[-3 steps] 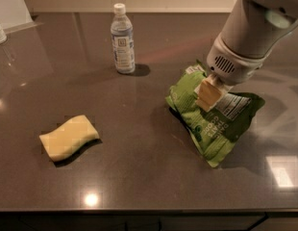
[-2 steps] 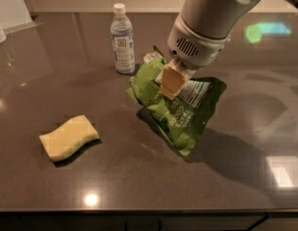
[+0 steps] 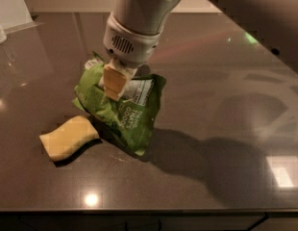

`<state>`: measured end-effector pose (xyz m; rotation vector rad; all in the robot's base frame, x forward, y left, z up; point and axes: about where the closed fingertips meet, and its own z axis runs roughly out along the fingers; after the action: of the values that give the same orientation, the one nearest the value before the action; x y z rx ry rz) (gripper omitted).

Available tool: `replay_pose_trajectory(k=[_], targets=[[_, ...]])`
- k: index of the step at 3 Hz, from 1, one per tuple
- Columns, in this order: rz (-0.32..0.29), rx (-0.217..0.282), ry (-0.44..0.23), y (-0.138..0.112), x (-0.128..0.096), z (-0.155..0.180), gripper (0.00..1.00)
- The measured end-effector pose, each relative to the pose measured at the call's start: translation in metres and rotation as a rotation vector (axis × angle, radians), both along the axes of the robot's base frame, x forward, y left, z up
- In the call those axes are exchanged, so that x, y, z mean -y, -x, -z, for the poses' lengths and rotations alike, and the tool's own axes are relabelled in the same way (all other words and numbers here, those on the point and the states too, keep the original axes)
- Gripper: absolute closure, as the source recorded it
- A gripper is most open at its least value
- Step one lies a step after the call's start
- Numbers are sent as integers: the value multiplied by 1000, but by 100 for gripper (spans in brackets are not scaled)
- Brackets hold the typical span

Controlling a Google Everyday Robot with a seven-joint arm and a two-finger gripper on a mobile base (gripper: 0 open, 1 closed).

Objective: Move green rice chip bag near sponge

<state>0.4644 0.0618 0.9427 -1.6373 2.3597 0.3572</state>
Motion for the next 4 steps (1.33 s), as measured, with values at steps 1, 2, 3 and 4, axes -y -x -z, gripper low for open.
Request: replay_pose_trajectory(k=[1, 2, 3, 4], targets=[[-61, -59, -6, 5, -32, 22, 51], [-63, -57, -8, 5, -34, 22, 27], [-66, -54, -9, 5, -35, 22, 3], [-67, -53, -10, 5, -36, 23, 0]])
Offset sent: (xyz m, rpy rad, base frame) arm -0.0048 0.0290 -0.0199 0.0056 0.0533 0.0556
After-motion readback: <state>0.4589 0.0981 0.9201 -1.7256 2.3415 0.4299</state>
